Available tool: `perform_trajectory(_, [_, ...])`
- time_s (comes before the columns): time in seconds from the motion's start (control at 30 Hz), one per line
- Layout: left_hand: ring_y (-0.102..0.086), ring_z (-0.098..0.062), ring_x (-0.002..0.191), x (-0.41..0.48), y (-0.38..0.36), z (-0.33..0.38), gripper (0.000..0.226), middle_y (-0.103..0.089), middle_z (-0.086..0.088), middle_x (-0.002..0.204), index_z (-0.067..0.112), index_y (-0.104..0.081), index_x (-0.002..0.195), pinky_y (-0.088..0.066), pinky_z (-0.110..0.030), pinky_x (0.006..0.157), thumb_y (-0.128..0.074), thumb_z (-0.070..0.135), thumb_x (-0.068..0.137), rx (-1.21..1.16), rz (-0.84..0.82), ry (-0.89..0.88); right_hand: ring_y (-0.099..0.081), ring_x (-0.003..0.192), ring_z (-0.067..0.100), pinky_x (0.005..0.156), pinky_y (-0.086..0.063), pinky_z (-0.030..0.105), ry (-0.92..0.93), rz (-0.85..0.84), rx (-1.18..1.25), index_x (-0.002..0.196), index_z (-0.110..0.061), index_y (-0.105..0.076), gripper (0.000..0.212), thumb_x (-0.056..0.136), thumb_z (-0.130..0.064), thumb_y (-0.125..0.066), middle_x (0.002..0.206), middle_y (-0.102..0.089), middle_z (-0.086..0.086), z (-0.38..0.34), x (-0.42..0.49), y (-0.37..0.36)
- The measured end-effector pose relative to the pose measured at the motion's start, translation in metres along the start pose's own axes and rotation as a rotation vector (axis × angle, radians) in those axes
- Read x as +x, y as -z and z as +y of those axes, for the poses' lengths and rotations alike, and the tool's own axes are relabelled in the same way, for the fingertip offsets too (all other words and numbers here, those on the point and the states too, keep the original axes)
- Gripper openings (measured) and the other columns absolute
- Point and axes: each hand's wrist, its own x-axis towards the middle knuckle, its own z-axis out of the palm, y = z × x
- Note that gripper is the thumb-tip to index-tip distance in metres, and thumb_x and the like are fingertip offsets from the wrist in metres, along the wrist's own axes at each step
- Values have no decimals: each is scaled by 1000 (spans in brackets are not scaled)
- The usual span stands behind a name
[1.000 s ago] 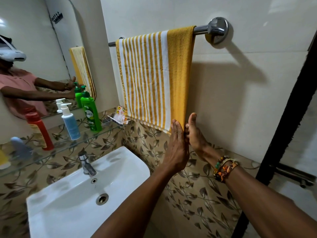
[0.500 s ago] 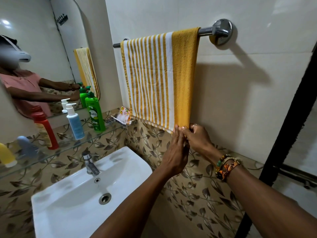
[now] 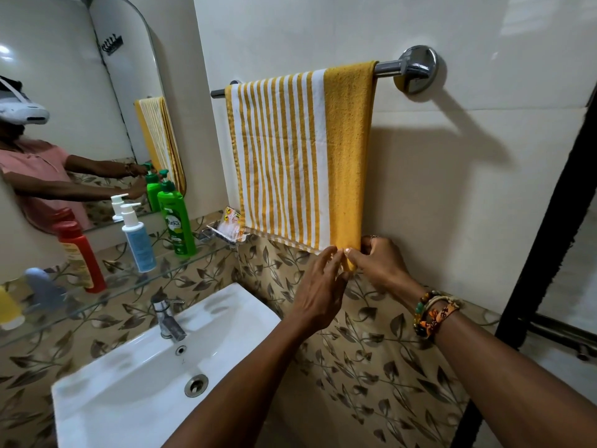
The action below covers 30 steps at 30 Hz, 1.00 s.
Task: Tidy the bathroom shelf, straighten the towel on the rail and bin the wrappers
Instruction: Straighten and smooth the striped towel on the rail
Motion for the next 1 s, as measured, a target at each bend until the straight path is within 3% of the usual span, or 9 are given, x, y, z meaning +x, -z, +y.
perform_trajectory(0.07, [-48,-22,125,5,8,-3,50,-42,-11,147,16,-40,147,-52,-41,96,-37,40,104,35,48,-65,-71,81,13,72,-61,35,16,51,46,102,-24,-68,15,88,-31,-70,94,-72,-3,-2,1,2])
perform_trajectory(0.13, [-51,-22,120,10,17,-7,45,-45,-12,144,16,-45,142,-53,-39,92,-41,37,103,55,72,-99,-70,82,12,66,-59,28,29,95,65,104,-22,-69,20,87,-32,-71,95,-72,-3,-3,2,2])
perform_trajectory(0.27, [-49,-20,122,25,36,-22,45,-41,-8,146,17,-46,141,-53,-39,92,-39,42,104,5,108,-46,-71,86,14,69,-58,27,30,179,72,108,-16,-70,29,85,-34,-73,98,-73,-2,-8,5,-1])
perform_trajectory(0.4, [-45,-23,130,46,58,-41,49,-38,-11,149,11,-42,144,-47,-42,102,-40,39,104,-79,150,30,-67,95,15,67,-52,19,60,260,130,126,-12,-61,57,80,-43,-77,110,-69,-1,-18,4,-5])
perform_trajectory(0.63, [-41,-26,134,103,118,-68,47,-41,-15,146,6,-40,145,-34,-37,113,-42,31,105,-228,338,207,-68,100,17,86,-58,39,50,359,85,124,-8,-63,49,87,-39,-71,114,-70,3,-31,13,-10])
perform_trajectory(0.83, [-23,-29,149,151,160,-109,60,-25,-15,161,7,-20,155,-20,-46,123,-37,37,106,-329,390,318,-68,97,18,87,-58,42,-2,412,62,121,-6,-64,47,86,-36,-72,113,-71,6,-35,14,-12])
perform_trajectory(1.0, [1,-24,154,170,172,-155,80,4,-10,167,7,5,157,-7,-41,126,-36,48,103,-507,265,451,-68,99,19,89,-57,43,-20,409,74,120,-7,-65,44,86,-34,-72,112,-71,4,-36,11,-11])
